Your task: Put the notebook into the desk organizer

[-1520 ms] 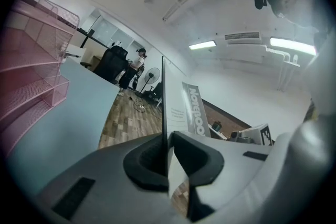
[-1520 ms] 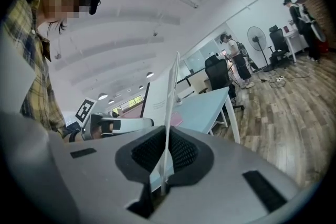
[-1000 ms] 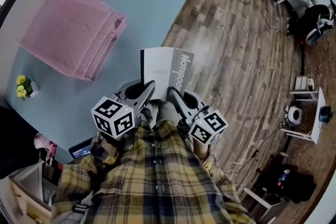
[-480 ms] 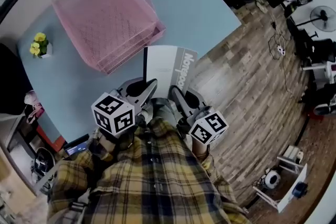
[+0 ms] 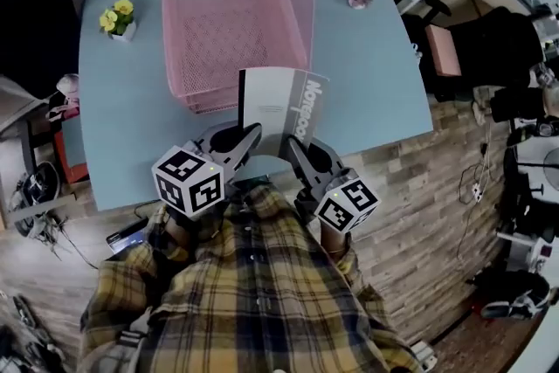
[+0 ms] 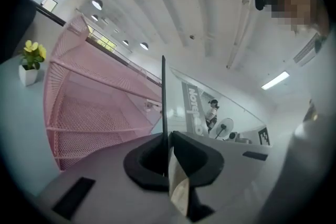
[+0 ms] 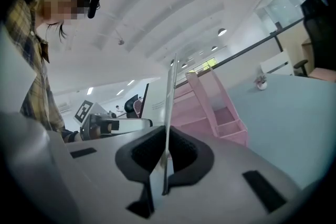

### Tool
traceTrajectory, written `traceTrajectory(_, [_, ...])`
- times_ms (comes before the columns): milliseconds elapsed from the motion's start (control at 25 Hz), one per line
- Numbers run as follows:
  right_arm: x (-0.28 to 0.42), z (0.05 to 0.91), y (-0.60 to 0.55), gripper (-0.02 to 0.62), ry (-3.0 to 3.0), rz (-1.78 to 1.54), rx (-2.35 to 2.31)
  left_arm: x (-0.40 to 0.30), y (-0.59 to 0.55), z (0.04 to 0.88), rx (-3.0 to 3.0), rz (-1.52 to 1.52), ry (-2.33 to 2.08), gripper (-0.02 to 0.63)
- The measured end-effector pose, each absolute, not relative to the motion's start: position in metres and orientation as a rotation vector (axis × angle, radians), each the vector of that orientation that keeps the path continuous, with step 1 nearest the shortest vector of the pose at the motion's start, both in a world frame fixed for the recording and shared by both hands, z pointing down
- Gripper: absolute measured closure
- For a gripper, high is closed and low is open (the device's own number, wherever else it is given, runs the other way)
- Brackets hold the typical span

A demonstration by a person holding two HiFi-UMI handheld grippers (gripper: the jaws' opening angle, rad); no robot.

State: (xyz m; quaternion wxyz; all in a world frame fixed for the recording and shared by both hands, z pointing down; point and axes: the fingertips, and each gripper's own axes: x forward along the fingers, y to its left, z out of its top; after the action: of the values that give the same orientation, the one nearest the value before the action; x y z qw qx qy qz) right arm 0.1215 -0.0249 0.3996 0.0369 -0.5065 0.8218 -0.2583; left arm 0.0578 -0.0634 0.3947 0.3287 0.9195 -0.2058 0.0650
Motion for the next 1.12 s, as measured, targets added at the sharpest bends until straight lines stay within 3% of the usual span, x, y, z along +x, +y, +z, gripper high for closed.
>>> traceTrajectory(560, [0.098, 0.404, -0.054, 0.577, 2.849, -0.821, -1.021, 0.025, -0.066, 0.397, 2.259, 0.03, -1.021, 0.581])
traceTrajectory(1120, [0.072, 0.404, -0.053, 0.577, 2.884, -0.845, -1.003, -0.001, -0.063, 0.398, 2.231, 0.005, -1.033, 0.581])
